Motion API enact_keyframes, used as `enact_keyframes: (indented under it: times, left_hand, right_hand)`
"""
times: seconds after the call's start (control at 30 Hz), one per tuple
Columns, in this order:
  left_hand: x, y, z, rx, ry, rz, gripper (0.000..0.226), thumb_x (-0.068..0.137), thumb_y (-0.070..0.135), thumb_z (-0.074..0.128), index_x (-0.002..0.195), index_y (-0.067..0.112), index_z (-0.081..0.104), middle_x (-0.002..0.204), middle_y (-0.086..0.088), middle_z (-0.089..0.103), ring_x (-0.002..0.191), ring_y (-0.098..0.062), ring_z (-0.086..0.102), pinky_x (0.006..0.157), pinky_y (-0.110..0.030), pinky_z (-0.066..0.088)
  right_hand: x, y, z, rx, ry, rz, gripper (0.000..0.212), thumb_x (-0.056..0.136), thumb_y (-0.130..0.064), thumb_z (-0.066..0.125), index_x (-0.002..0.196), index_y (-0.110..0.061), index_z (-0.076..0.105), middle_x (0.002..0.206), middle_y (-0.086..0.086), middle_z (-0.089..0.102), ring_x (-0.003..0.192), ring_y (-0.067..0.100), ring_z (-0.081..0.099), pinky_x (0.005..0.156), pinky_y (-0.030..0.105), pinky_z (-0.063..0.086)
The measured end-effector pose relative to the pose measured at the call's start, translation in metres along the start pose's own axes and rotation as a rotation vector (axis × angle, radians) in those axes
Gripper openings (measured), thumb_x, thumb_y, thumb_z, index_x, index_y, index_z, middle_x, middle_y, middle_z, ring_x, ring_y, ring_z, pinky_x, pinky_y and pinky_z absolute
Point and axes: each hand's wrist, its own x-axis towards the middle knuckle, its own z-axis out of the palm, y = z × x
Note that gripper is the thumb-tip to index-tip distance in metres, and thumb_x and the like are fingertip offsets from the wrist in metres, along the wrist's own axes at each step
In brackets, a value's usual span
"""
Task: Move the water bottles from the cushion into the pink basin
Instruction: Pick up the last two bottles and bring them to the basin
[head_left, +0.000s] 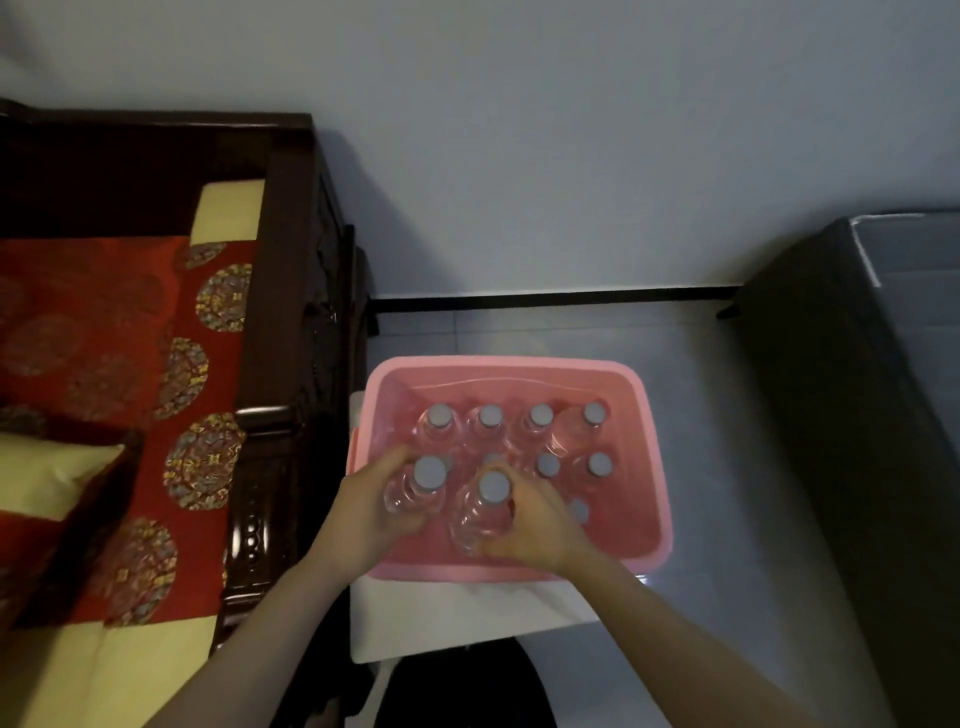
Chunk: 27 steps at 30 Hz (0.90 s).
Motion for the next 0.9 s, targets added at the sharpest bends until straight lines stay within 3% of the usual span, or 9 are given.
enact_keyframes:
  times: [0.1, 0.27, 0.33, 0.47, 0.6, 0.77, 0.9]
  left_hand:
    - [-0.004, -0.011, 0.006, 0.038, 0.005, -0.017, 0.041, 0.069, 0.027, 0.084, 0.103, 0.031, 0.061, 0.096, 0.015, 0.069, 0.087, 0.0, 0.065, 0.075, -0.012, 0.047]
    - [-0.006, -0.016, 0.011, 0.076, 0.038, -0.017, 0.039, 0.067, 0.029, 0.083, 0.1, 0.03, 0.061, 0.094, 0.013, 0.069, 0.086, -0.003, 0.065, 0.073, -0.016, 0.05]
    - [-0.008, -0.015, 0.01, 0.129, 0.056, -0.016, 0.038, 0.067, 0.03, 0.082, 0.098, 0.032, 0.061, 0.095, 0.014, 0.068, 0.089, -0.005, 0.064, 0.077, -0.02, 0.05]
    - [-0.012, -0.013, 0.004, 0.176, 0.079, 0.014, 0.047, 0.066, 0.02, 0.082, 0.094, 0.049, 0.06, 0.099, 0.023, 0.064, 0.091, 0.001, 0.061, 0.077, -0.012, 0.045]
    - [-0.013, -0.011, 0.0, 0.279, 0.053, 0.006, 0.024, 0.069, 0.031, 0.08, 0.088, 0.029, 0.066, 0.092, 0.01, 0.06, 0.087, -0.009, 0.059, 0.076, -0.03, 0.049]
    - [-0.014, -0.008, -0.001, 0.404, 0.031, 0.001, 0.027, 0.072, 0.025, 0.079, 0.097, 0.017, 0.07, 0.093, 0.004, 0.058, 0.088, -0.014, 0.054, 0.078, -0.029, 0.046]
    - [-0.007, -0.007, 0.001, 0.584, -0.006, -0.003, 0.019, 0.077, 0.022, 0.069, 0.094, 0.017, 0.06, 0.08, 0.005, 0.056, 0.076, -0.019, 0.054, 0.064, -0.029, 0.038]
  right_hand:
    - [0.013, 0.008, 0.01, -0.132, -0.088, -0.056, 0.041, 0.06, -0.038, 0.069, 0.093, -0.026, 0.049, 0.092, -0.001, 0.065, 0.082, 0.023, 0.064, 0.069, 0.039, 0.053]
    - [0.037, 0.02, 0.028, -0.376, -0.236, -0.13, 0.049, 0.073, -0.027, 0.07, 0.118, -0.022, 0.053, 0.115, 0.007, 0.062, 0.1, 0.031, 0.062, 0.076, 0.04, 0.053]
    - [0.042, 0.025, 0.033, -0.451, -0.267, -0.117, 0.043, 0.072, -0.023, 0.07, 0.111, -0.022, 0.054, 0.109, 0.006, 0.065, 0.097, 0.032, 0.063, 0.07, 0.037, 0.052]
    - [0.049, 0.032, 0.036, -0.601, -0.314, -0.119, 0.029, 0.073, -0.017, 0.064, 0.102, -0.02, 0.057, 0.098, 0.008, 0.07, 0.091, 0.033, 0.065, 0.065, 0.037, 0.051]
    - [0.053, 0.034, 0.04, -0.663, -0.32, -0.138, 0.029, 0.073, -0.012, 0.064, 0.101, -0.02, 0.06, 0.1, 0.004, 0.07, 0.093, 0.031, 0.065, 0.063, 0.033, 0.044]
    - [0.048, 0.034, 0.044, -0.7, -0.271, -0.144, 0.035, 0.077, -0.015, 0.064, 0.111, -0.023, 0.063, 0.11, 0.001, 0.069, 0.1, 0.029, 0.064, 0.068, 0.036, 0.047]
    - [0.037, 0.03, 0.034, -0.614, -0.187, -0.158, 0.033, 0.084, -0.027, 0.061, 0.116, -0.022, 0.059, 0.111, 0.003, 0.066, 0.099, 0.03, 0.063, 0.069, 0.035, 0.045]
